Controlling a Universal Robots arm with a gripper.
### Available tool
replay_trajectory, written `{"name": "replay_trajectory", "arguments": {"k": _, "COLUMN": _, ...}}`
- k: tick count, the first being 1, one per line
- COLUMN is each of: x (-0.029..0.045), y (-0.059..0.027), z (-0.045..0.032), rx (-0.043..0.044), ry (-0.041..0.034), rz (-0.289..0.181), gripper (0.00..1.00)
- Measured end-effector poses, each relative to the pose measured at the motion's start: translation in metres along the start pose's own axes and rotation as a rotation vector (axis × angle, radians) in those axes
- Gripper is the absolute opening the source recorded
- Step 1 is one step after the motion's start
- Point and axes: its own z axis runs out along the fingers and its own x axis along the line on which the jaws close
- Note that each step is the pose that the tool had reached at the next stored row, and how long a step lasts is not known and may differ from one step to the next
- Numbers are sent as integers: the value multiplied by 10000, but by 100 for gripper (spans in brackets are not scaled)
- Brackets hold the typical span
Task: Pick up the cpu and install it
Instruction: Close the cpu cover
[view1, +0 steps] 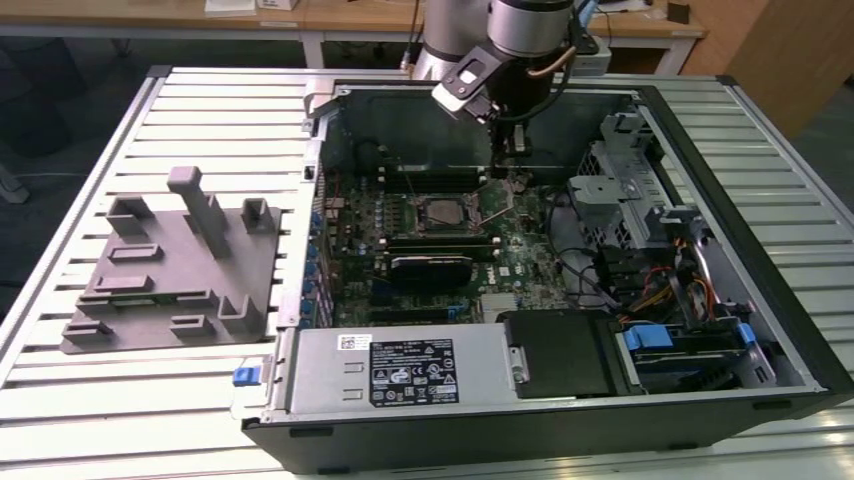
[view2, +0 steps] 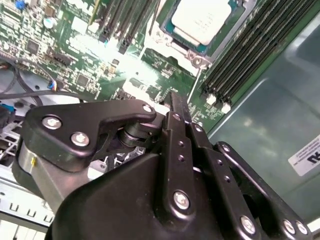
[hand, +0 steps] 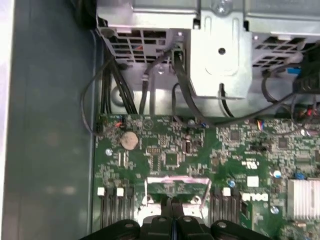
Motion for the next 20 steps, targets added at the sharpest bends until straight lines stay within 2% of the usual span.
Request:
{"name": "replay_trajectory", "arguments": {"k": 5, "x": 8, "y": 55, "z": 35, "rx": -1, "ry": 1, "rz": 1, "gripper": 11}}
{"name": "replay_trajectory", "arguments": {"k": 11, "x": 9, "y": 168, "z": 59, "rx": -1, "ry": 2, "rz": 0, "gripper": 11}}
{"name": "replay_trajectory", "arguments": {"k": 20, "x": 13, "y": 264, "z": 96, "rx": -1, "ry": -20, "rz": -1, "gripper": 11}}
